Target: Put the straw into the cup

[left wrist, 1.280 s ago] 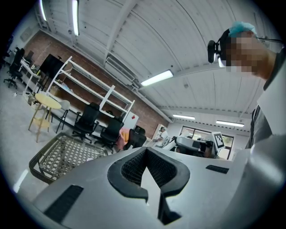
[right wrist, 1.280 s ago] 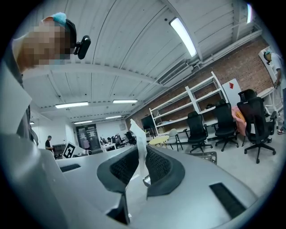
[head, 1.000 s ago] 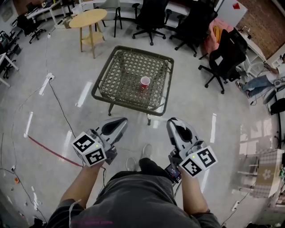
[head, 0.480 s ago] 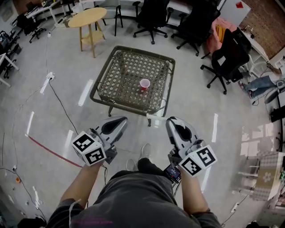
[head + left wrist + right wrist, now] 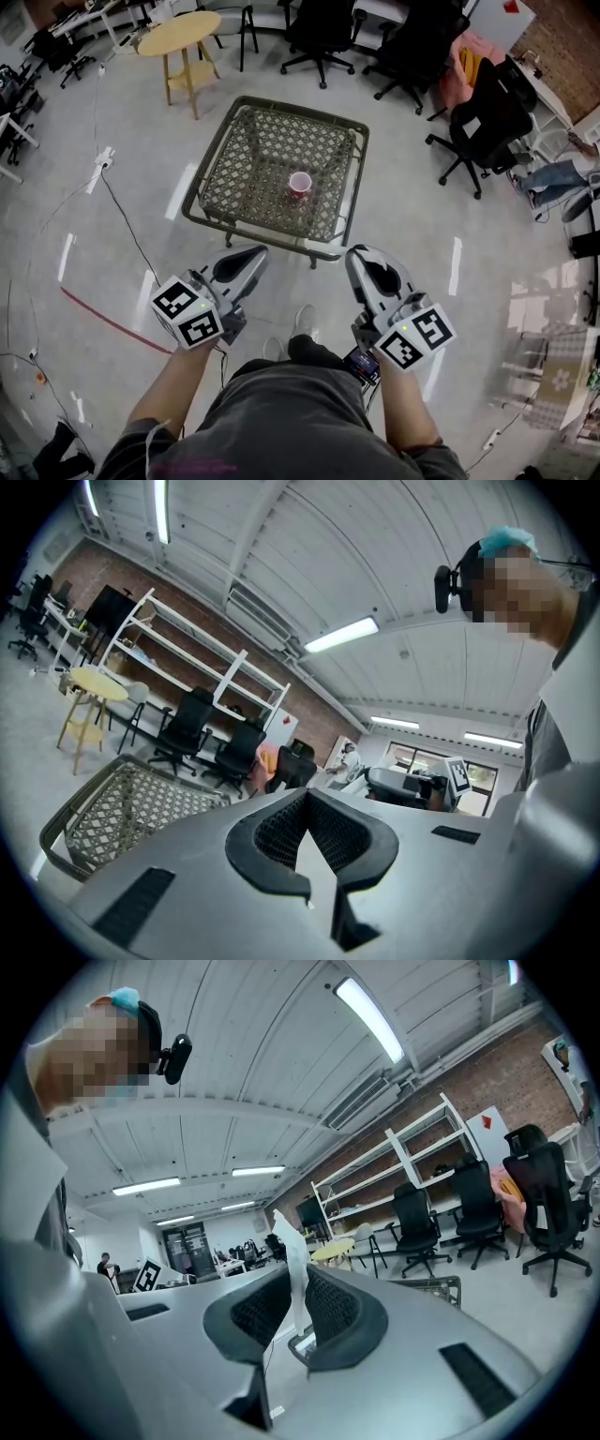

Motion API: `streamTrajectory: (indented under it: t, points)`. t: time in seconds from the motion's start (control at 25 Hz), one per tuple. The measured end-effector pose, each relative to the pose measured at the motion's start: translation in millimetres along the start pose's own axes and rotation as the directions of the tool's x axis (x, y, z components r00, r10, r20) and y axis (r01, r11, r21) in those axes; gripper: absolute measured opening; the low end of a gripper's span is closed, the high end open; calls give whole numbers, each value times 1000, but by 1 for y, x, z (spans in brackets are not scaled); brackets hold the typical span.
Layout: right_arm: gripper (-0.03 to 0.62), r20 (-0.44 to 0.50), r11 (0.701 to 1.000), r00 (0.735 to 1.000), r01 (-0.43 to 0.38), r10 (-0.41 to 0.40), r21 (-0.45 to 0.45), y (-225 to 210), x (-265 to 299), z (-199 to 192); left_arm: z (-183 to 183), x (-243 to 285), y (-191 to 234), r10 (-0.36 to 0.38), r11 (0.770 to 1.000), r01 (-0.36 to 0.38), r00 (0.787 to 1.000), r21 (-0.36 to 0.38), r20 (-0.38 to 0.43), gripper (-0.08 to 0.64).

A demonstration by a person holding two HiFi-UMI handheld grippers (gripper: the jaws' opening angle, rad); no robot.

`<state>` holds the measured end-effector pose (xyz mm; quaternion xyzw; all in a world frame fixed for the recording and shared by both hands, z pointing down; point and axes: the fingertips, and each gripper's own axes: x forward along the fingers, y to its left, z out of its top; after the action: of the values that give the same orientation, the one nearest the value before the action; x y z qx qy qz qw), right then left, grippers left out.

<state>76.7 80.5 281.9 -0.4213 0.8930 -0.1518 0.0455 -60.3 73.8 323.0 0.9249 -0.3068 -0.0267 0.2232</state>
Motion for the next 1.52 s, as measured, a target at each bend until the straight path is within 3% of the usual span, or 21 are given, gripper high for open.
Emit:
streamTrajectory:
  t: [0.72,1.52]
  points:
    - [49,-37,996,996,-75,76,41,-94,34,21,15,93,28,71,997,-72,997,-22,-28,9]
    - [49,-70,993,991,-112,114,31,-115,42,11,4,112,41,99,994,-99,995,-37,0,9]
